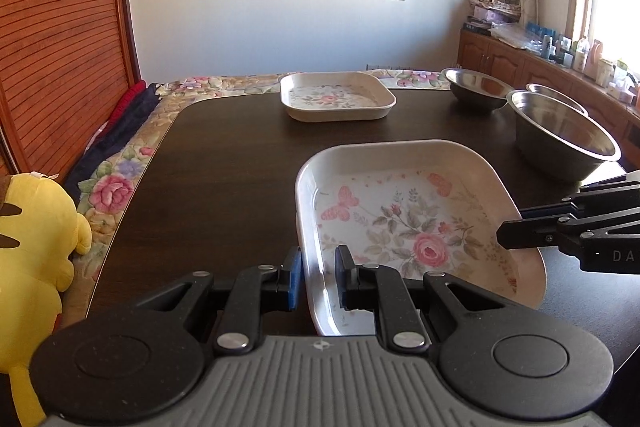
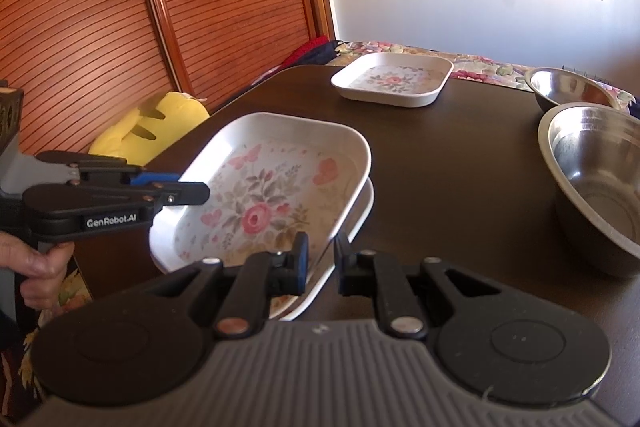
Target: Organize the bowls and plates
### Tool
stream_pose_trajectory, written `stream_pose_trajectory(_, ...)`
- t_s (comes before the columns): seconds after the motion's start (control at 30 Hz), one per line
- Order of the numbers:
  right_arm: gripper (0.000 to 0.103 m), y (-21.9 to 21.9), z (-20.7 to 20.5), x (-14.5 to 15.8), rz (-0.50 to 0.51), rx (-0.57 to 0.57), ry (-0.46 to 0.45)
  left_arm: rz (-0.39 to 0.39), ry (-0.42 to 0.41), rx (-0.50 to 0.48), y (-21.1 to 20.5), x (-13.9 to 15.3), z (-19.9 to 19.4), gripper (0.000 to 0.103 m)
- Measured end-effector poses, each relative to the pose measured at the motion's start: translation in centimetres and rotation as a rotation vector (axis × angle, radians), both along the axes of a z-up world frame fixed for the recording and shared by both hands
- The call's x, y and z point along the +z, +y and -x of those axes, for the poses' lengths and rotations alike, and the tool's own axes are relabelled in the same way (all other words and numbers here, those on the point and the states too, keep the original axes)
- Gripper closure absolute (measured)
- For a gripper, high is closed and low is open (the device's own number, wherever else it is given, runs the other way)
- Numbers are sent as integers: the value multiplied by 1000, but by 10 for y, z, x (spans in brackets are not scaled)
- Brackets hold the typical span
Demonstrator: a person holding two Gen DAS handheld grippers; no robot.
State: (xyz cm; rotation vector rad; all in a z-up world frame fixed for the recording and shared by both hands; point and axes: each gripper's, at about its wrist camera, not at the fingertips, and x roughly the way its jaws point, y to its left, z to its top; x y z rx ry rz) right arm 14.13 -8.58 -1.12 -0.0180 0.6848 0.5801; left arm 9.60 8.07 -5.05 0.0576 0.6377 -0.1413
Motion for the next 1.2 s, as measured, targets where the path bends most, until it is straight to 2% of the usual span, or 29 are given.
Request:
stream_pose_trajectory(0.27, 83, 1, 0, -1, 9, -8, -9, -3, -3, 6, 1, -1, 0, 85)
stream_pose_trajectory(0.53, 83, 0, 1, -4, 0, -10, -15, -1, -4, 11, 3, -2, -1, 85)
stream_pose_trajectory(0.67, 83, -2, 2, -1, -10, -16, -25, 9, -15, 23, 9, 2, -3, 82)
stream_pose_trajectory(1.2, 83, -21, -18, 40, 6, -25, -128, -13, -47, 39, 19, 25, -35, 77)
